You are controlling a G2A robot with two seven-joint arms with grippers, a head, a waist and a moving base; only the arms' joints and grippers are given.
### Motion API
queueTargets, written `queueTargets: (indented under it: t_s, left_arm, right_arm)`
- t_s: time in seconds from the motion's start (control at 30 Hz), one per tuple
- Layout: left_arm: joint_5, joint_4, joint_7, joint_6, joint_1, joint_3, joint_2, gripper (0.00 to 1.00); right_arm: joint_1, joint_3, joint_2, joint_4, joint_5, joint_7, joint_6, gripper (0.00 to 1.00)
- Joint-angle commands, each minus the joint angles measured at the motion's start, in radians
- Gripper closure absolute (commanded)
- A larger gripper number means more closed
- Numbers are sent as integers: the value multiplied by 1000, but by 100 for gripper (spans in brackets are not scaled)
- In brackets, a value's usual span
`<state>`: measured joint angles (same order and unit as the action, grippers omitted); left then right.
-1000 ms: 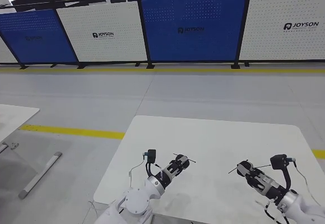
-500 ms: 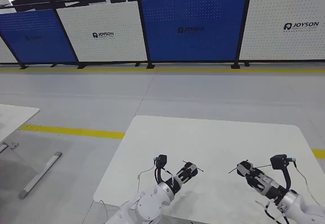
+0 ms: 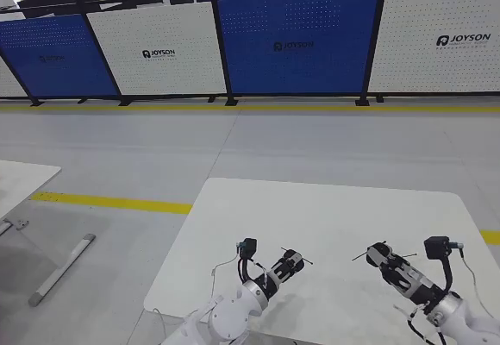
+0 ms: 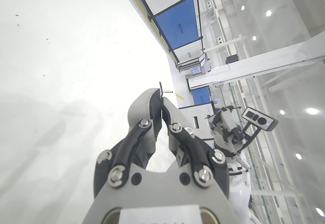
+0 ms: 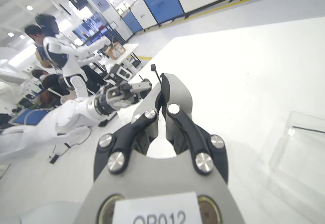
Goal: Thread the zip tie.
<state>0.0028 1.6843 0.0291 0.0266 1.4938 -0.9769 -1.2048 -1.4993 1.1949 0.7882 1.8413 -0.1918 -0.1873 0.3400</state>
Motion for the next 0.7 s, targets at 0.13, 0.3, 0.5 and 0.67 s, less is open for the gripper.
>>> queueTargets:
  t_s: [0.13, 0.3, 0.5, 0.67]
  left_arm:
    - [0, 0, 0, 0, 0, 0, 0, 100]
    - [0, 0, 0, 0, 0, 0, 0, 100]
    - [0, 0, 0, 0, 0, 0, 0, 100]
    - [0, 0, 0, 0, 0, 0, 0, 100]
  right_arm:
    - [-91, 10, 6, 79, 19, 164, 0, 100]
    - [-56, -81, 31, 5, 32, 155, 0, 100]
    - [-1, -121, 49, -55, 64, 106, -24, 100]
    - [-1, -121, 49, -55, 64, 106, -24, 100]
